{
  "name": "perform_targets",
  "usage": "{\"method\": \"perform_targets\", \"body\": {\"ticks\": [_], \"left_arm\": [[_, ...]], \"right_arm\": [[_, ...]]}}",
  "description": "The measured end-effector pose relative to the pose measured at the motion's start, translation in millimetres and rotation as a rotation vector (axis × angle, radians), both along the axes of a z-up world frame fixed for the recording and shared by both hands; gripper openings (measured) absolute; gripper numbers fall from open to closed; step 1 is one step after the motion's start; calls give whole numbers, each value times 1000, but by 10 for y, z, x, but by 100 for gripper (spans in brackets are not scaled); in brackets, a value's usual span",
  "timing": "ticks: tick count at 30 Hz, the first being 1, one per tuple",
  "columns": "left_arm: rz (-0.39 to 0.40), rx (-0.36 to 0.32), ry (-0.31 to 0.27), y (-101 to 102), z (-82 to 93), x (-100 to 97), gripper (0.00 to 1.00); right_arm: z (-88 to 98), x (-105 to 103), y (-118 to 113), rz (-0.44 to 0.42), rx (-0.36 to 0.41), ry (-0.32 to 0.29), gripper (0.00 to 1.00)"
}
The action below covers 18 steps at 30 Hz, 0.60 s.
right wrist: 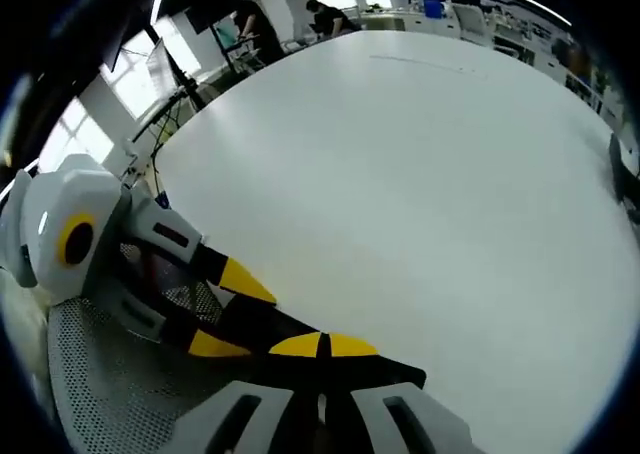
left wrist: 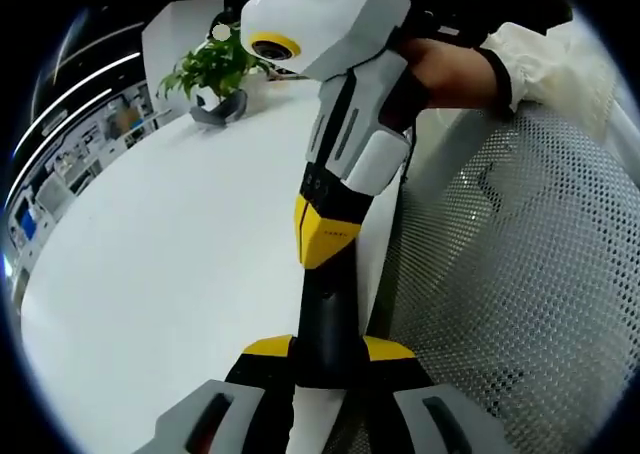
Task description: Press the specified remote control buttons in sequence, fully releasing each button before pressing the next.
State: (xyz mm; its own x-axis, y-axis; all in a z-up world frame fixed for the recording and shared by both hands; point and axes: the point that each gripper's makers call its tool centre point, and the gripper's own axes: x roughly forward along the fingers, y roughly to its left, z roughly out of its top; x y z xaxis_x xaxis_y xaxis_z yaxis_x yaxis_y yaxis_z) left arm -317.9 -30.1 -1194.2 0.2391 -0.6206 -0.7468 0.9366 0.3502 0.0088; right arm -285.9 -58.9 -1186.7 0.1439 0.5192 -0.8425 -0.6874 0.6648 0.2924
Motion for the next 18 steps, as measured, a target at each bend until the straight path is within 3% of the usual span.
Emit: {"method": "perform_targets", "body": {"ticks": [3,7,11,13,18], "left_arm": [[2,0,2,0,-1,3,24],[2,-1,3,1,-3,6,24],[2,-1,3,1,-2,5,24],[4,-2,3,3,-4,7,24],[9,-7,1,4,0,5,24]], "right_arm": [[37,-2,-8,-15,7,-1,0],[105,31,-64,-105,43,47,0],[123,0,-95,-164,86,138,0],[123,-36,-84,-162,96,171,0],[98,-88,-26,-141,92,180,0]]}}
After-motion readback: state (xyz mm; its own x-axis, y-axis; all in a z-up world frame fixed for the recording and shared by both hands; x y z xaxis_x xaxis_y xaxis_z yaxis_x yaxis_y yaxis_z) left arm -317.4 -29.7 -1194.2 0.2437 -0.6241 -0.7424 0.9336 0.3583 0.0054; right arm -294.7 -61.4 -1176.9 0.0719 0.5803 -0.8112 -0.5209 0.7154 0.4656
